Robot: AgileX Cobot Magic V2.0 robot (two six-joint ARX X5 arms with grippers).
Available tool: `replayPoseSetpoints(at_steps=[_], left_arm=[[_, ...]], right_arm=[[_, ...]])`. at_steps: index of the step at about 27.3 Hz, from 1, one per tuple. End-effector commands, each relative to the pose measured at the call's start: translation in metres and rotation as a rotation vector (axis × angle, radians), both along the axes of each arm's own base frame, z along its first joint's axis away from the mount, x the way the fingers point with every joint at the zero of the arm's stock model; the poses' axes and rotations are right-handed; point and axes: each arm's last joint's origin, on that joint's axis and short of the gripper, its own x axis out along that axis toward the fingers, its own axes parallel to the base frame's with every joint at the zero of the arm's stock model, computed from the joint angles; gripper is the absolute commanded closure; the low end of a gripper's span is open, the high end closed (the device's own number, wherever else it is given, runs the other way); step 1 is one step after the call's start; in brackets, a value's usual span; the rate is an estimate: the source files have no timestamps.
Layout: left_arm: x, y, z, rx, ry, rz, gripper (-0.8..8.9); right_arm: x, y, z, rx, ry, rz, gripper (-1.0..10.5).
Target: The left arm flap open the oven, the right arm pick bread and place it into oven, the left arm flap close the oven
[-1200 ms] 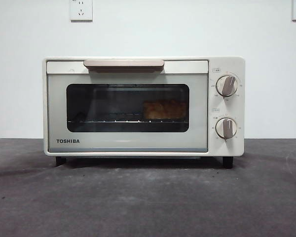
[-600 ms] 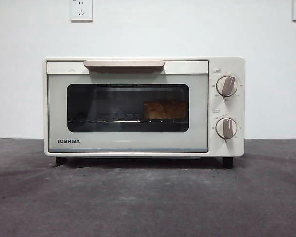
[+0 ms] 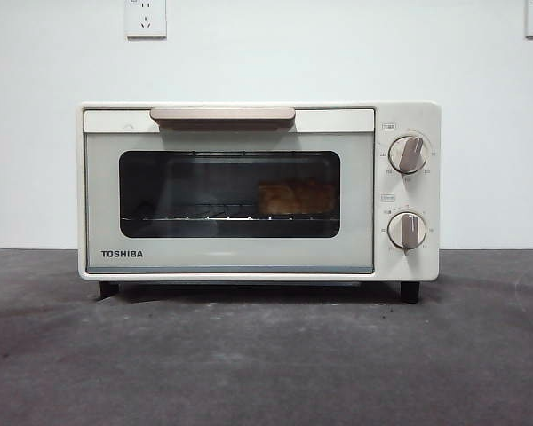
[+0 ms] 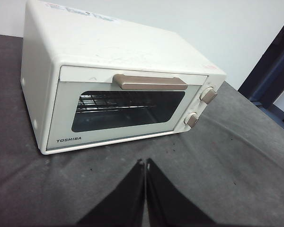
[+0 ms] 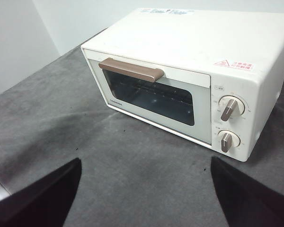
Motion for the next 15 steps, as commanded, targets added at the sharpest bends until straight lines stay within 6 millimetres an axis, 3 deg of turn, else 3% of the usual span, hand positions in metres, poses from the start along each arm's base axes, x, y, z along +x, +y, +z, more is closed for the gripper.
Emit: replayPoseSetpoints(at_steps=[1, 4, 7, 15], left_arm=[[-0.0019, 0.0000, 0.0057, 0.016, -0.040, -0.002, 8.04], [-0.0019, 0.0000, 0.0058, 0.016, -0.041, -0.002, 8.04], [-0.0019, 0.0000, 0.0058, 0.016, -0.041, -0.002, 8.04], [-0.0019, 0.0000, 0.0060, 0.016, -0.044, -0.002, 8.04]], right_arm=[[-0.0015, -0.0004, 0.0054, 0.008, -0.025, 0.013, 5.1], [-0.0014, -0.0005, 0.0054, 0.009, -0.025, 0.010, 6.0], [-0.0014, -0.0005, 0.0054, 0.009, -0.024, 0.009, 9.5], [-0.0010, -0.0004, 0.0065, 0.015, -0.035, 0.003, 9.4]])
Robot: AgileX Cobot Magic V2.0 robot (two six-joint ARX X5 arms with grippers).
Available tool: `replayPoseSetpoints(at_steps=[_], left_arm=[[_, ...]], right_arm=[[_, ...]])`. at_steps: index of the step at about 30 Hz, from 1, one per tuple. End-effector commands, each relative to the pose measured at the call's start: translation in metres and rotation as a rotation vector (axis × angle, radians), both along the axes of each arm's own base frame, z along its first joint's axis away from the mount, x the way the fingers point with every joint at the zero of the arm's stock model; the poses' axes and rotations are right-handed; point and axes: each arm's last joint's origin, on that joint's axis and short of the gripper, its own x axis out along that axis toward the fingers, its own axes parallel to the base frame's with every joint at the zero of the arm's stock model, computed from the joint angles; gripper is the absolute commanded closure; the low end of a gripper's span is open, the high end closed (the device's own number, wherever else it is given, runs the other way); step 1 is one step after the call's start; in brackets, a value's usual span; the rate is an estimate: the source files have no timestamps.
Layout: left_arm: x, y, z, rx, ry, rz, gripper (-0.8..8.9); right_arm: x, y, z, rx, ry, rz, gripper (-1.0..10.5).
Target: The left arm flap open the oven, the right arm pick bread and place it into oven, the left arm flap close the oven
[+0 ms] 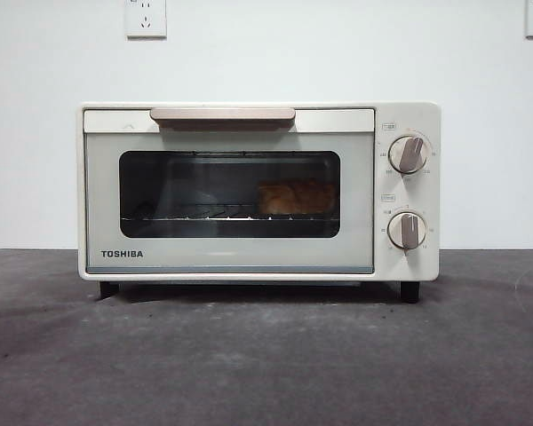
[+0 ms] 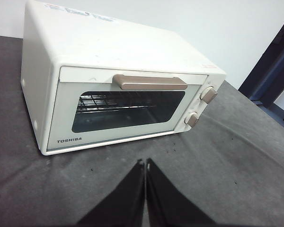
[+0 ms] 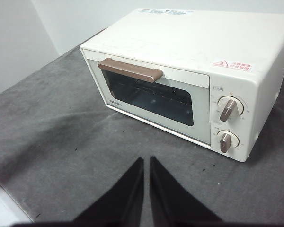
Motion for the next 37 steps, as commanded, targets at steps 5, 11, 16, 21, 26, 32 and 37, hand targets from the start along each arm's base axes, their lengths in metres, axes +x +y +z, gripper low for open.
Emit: replayPoseSetpoints(at_steps=[5, 11, 16, 21, 26, 32, 37], left_arm=[[-0.002, 0.000, 0.006, 0.010, -0.042, -0.001, 8.04], [-0.002, 0.000, 0.006, 0.010, -0.042, -0.001, 8.04], [0.002, 0.000, 0.001, 0.011, -0.042, -0.001, 8.04], [0.022, 0.001, -0.026, 0.038, -0.103, 0.036, 8.04], [0.040, 0.006, -0.081, 0.078, -0.101, 0.230, 8.04], [0.042, 0.013, -0.127, 0.137, -0.069, 0.456, 8.04], [0.042, 0.017, -0.143, 0.176, -0.059, 0.599, 8.04]], right_arm=[[-0.001, 0.000, 0.008, 0.026, -0.046, 0.006, 9.4], [-0.001, 0.000, 0.008, 0.026, -0.046, 0.006, 9.4], [-0.001, 0.000, 0.008, 0.026, -0.046, 0.006, 9.4], [-0.001, 0.000, 0.008, 0.026, -0.046, 0.006, 9.4], [-0.001, 0.000, 0.008, 0.026, -0.046, 0.005, 9.4], [-0.001, 0.000, 0.008, 0.026, -0.046, 0.005, 9.4], [-0.001, 0.000, 0.008, 0.026, -0.046, 0.005, 9.4]])
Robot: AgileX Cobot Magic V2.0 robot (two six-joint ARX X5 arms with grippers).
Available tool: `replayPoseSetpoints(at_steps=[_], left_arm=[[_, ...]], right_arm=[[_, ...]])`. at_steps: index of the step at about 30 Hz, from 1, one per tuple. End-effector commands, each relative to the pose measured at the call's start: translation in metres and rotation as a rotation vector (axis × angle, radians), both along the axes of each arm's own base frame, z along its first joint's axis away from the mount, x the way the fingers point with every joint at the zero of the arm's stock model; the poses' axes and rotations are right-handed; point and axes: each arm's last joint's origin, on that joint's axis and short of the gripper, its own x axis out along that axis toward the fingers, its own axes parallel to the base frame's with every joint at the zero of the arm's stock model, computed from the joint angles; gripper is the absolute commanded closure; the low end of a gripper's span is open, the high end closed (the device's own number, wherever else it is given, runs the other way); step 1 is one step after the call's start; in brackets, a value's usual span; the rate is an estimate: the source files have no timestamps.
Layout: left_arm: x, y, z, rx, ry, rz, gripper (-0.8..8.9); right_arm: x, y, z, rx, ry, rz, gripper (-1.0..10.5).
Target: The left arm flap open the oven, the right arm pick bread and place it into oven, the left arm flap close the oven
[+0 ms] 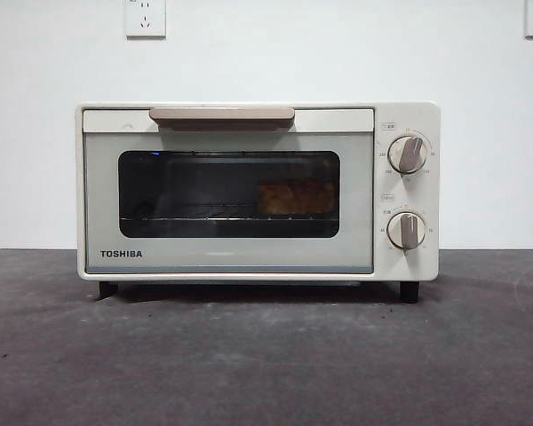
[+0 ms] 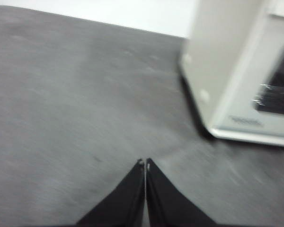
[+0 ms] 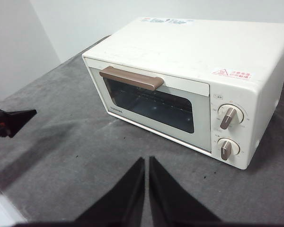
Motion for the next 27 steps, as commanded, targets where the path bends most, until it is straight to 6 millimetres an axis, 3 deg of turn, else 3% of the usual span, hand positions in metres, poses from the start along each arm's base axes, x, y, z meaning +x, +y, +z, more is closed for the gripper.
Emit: replayPoseSetpoints(at_steps=[1, 27], left_arm=[[-0.0001, 0.0017, -0.0059, 0.027, -0.003, 0.054, 8.04], [-0.0010, 0.0021, -0.0054, 0.034, -0.030, 0.066, 8.04]], right_arm=[[-0.0014, -0.0006, 0.0055, 0.009, -0.025, 0.006, 9.4], [-0.0014, -0.0006, 0.0056, 0.010, -0.026, 0.006, 9.4]])
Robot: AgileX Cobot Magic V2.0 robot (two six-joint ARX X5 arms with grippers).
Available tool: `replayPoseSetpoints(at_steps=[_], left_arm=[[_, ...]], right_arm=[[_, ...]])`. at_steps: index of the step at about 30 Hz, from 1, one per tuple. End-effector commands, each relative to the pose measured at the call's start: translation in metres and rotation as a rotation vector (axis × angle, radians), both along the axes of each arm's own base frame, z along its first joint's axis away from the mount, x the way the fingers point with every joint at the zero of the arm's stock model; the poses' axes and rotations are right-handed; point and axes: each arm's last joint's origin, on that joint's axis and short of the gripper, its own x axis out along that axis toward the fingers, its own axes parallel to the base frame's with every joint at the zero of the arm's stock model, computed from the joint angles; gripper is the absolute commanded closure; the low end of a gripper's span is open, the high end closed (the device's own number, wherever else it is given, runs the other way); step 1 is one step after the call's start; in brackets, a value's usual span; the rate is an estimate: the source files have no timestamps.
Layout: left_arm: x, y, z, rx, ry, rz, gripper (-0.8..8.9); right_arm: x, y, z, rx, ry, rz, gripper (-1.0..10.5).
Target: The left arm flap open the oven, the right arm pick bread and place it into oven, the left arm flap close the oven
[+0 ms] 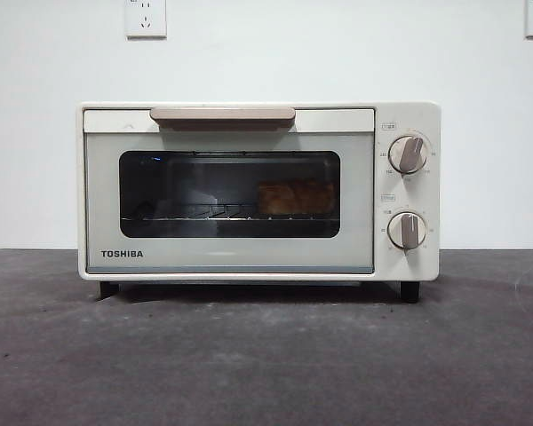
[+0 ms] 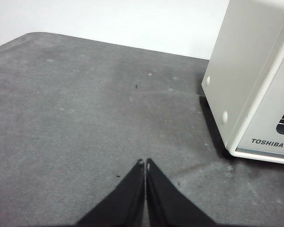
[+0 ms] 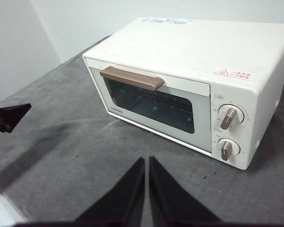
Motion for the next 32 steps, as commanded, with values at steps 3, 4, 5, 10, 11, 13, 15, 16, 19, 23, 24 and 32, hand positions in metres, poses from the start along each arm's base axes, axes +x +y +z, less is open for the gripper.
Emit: replayPoseSetpoints(at_steps=[3, 4, 5, 10, 11, 13, 15, 16, 19, 23, 24, 32], left_arm=[[0.001, 0.000, -0.007, 0.012, 0.023, 0.001, 8.04], [0.001, 0.000, -0.007, 0.012, 0.023, 0.001, 8.04], [0.001, 0.000, -0.007, 0.012, 0.023, 0.001, 8.04], [0.001, 0.000, -0.007, 0.012, 0.023, 0.001, 8.04], [0.001, 0.000, -0.007, 0.012, 0.023, 0.001, 8.04], [0.001, 0.000, -0.007, 0.012, 0.023, 0.001, 8.04], [0.001, 0.000, -0.007, 0.012, 0.023, 0.001, 8.04], [0.001, 0.000, -0.007, 0.012, 0.023, 0.001, 8.04], [0.001, 0.000, -0.007, 0.012, 0.023, 0.001, 8.04], [0.001, 0.000, -0.007, 0.012, 0.023, 0.001, 8.04], [0.001, 0.000, -0.007, 0.012, 0.023, 0.001, 8.04], [0.001, 0.000, -0.007, 0.012, 0.023, 0.001, 8.04]], right_arm=[[-0.001, -0.001, 0.005, 0.009, -0.025, 0.006, 9.4], [-0.001, -0.001, 0.006, 0.009, -0.025, 0.006, 9.4], [-0.001, -0.001, 0.006, 0.010, -0.026, 0.006, 9.4], [0.007, -0.004, -0.005, 0.031, -0.055, -0.099, 9.4], [0.011, -0.005, -0.010, 0.049, -0.075, -0.123, 9.4], [0.021, -0.009, -0.027, 0.098, -0.140, -0.166, 9.4], [0.026, -0.016, -0.047, 0.127, -0.209, -0.233, 9.4], [0.028, -0.020, -0.057, 0.134, -0.247, -0.274, 9.4], [0.032, -0.030, -0.087, 0.101, -0.325, -0.387, 9.4], [0.033, -0.039, -0.122, 0.005, -0.332, -0.481, 9.4], [0.034, -0.041, -0.130, -0.023, -0.333, -0.492, 9.4], [0.040, -0.043, -0.184, -0.128, -0.226, -0.528, 9.4]])
